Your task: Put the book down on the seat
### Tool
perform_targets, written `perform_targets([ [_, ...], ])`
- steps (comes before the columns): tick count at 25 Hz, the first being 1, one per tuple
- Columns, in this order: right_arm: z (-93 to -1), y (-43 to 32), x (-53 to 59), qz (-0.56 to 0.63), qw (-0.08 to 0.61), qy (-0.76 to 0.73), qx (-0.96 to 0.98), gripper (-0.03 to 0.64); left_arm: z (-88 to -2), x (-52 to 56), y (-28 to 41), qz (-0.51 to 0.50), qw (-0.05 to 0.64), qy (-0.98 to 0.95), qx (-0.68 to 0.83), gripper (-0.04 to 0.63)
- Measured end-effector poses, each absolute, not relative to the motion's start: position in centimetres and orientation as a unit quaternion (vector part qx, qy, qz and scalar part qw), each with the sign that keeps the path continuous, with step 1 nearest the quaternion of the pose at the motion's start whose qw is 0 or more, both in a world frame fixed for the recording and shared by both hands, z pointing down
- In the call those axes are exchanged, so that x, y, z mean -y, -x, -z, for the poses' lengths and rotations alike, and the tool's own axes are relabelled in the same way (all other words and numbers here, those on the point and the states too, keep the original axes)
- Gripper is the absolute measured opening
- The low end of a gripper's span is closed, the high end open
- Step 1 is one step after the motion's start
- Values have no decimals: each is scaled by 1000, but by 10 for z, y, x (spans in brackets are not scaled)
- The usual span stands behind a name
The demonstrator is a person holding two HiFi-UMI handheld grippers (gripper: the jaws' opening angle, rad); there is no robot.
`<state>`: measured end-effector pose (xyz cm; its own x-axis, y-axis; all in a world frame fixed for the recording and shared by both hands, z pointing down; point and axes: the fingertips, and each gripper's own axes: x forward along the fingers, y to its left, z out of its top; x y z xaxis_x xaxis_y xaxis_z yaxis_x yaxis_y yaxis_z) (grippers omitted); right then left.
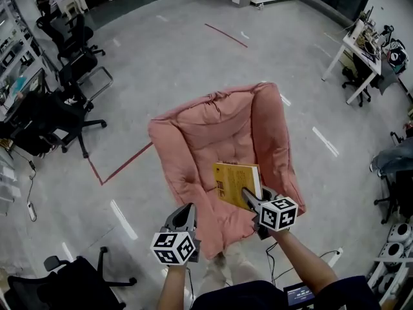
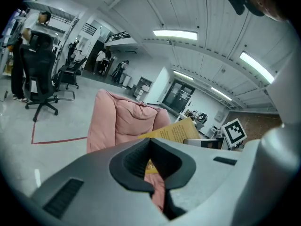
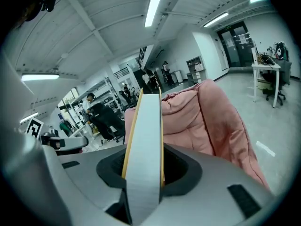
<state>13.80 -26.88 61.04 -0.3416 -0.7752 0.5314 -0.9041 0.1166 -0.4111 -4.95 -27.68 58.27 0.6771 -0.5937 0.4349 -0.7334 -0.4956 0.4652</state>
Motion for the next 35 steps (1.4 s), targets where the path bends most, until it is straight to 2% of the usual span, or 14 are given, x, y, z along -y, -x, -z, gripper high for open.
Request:
perform_targets([
  [35, -772, -118, 255, -403, 235, -518, 717, 152, -684, 255, 55, -139, 373, -813, 425, 6],
])
